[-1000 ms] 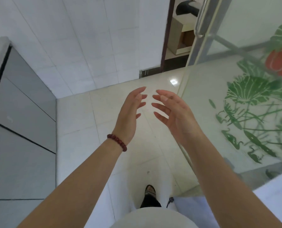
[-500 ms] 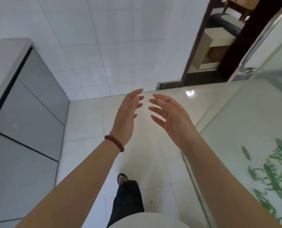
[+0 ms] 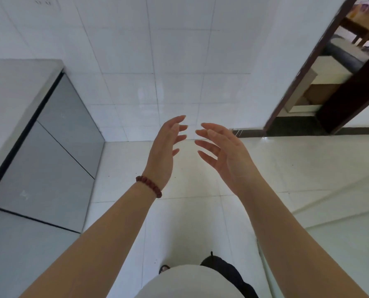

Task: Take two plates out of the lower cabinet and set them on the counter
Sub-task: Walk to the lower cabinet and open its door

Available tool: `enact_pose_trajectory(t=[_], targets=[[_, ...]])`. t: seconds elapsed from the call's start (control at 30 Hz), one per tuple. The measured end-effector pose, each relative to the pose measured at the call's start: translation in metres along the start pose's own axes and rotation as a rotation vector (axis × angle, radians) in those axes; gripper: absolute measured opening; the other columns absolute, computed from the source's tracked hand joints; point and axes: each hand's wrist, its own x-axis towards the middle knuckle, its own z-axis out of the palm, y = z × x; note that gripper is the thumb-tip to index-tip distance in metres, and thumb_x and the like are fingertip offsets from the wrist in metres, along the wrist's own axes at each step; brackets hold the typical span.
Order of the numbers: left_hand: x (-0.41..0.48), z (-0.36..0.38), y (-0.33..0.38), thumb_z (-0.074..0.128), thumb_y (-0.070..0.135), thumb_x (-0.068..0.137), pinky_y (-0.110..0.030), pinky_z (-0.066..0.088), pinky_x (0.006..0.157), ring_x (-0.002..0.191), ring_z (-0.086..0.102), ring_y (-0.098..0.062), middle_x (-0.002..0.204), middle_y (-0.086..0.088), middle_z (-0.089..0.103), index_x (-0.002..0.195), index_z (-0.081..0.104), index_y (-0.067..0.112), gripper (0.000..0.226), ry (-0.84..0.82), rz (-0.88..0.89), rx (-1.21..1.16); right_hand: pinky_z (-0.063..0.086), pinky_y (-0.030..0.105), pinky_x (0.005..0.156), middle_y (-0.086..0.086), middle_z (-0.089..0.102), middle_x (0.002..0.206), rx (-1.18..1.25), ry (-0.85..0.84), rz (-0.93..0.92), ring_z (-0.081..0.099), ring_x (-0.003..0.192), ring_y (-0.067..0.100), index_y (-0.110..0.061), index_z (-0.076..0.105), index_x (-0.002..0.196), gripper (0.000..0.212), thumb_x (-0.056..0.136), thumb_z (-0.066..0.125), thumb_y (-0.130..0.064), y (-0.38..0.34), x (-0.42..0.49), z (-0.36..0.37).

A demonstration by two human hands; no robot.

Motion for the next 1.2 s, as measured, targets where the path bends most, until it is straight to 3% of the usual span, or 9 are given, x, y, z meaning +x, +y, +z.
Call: enact_pose_trajectory(t=[0.5, 0.73, 0.9, 1.2], targets=[[0.220, -0.029, -0.008, 0.036, 0.054, 0.084, -0.035, 0.044, 0.093, 0.106, 0.060, -0.009, 0.119, 0.006, 0.062, 0.117, 0.056, 0.035, 0.043, 0.171, -0.010, 0.003, 0.051, 0.034, 0.091, -0.003, 0.072, 0.103, -0.081, -0.201, 0.068, 0.066, 0.102, 0.021, -0.028, 0.070, 0.096, 0.018, 0.079, 0.065, -0.030, -0.023, 0.252, 0.009], [0.301, -0.060, -0.002, 0.037, 0.058, 0.083, -0.037, 0.044, 0.094, 0.103, 0.062, -0.006, 0.115, 0.011, 0.064, 0.111, 0.059, 0.040, 0.040, 0.341, -0.010, 0.000, 0.051, 0.028, 0.082, -0.003, 0.072, 0.101, -0.107, -0.334, 0.115, 0.066, 0.101, 0.020, -0.027, 0.070, 0.097, 0.022, 0.076, 0.065, -0.032, -0.030, 0.352, 0.027], [0.338, -0.098, -0.002, 0.038, 0.067, 0.074, -0.033, 0.045, 0.090, 0.101, 0.062, -0.002, 0.112, 0.015, 0.065, 0.109, 0.060, 0.043, 0.048, 0.436, -0.004, 0.020, 0.051, 0.031, 0.087, -0.003, 0.072, 0.102, -0.109, -0.420, 0.171, 0.067, 0.100, 0.019, -0.028, 0.071, 0.096, 0.020, 0.077, 0.066, -0.031, -0.018, 0.409, 0.062], [0.427, -0.197, 0.006, 0.037, 0.059, 0.081, -0.031, 0.043, 0.087, 0.102, 0.061, -0.005, 0.112, 0.012, 0.064, 0.111, 0.060, 0.039, 0.043, 0.532, -0.013, -0.013, 0.051, 0.030, 0.086, -0.003, 0.072, 0.101, -0.139, -0.514, 0.204, 0.067, 0.100, 0.019, -0.028, 0.071, 0.096, 0.021, 0.075, 0.066, -0.033, -0.006, 0.521, 0.159]])
